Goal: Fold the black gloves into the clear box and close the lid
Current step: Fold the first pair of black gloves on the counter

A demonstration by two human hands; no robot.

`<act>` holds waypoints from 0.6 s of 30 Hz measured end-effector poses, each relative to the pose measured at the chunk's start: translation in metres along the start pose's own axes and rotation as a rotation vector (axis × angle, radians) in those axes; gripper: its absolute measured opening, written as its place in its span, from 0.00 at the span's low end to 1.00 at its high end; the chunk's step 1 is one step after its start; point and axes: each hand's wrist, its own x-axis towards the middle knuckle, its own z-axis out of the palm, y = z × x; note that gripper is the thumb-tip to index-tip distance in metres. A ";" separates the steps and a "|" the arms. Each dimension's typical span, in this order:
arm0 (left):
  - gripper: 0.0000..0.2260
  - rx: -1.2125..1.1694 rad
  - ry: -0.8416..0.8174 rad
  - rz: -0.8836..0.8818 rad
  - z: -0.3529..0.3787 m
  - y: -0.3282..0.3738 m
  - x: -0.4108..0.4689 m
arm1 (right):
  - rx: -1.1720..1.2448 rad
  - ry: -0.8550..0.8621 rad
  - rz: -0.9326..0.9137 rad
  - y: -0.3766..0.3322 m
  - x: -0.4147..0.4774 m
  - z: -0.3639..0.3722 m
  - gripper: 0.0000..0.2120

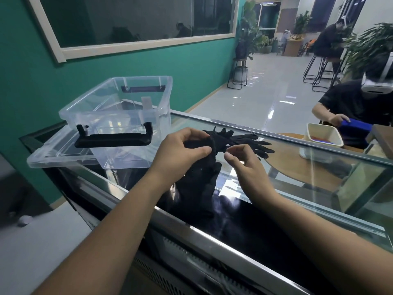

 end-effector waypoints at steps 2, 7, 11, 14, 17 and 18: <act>0.12 0.044 0.000 0.013 -0.001 0.007 0.003 | -0.002 -0.011 -0.034 -0.001 -0.002 0.001 0.07; 0.15 0.111 0.099 0.086 -0.004 0.020 0.010 | 0.004 -0.071 -0.078 -0.005 -0.007 0.000 0.04; 0.13 0.160 0.168 0.194 -0.009 0.029 0.009 | -0.043 -0.033 -0.204 -0.011 -0.009 0.003 0.09; 0.11 0.187 0.157 0.266 -0.011 0.032 0.009 | 0.095 -0.091 -0.176 -0.023 -0.008 0.008 0.18; 0.10 0.235 0.122 0.333 -0.012 0.032 0.004 | 0.345 -0.265 0.062 -0.031 -0.005 0.019 0.34; 0.10 0.259 0.101 0.362 -0.011 0.032 0.001 | 0.435 -0.315 0.138 -0.033 -0.002 0.023 0.39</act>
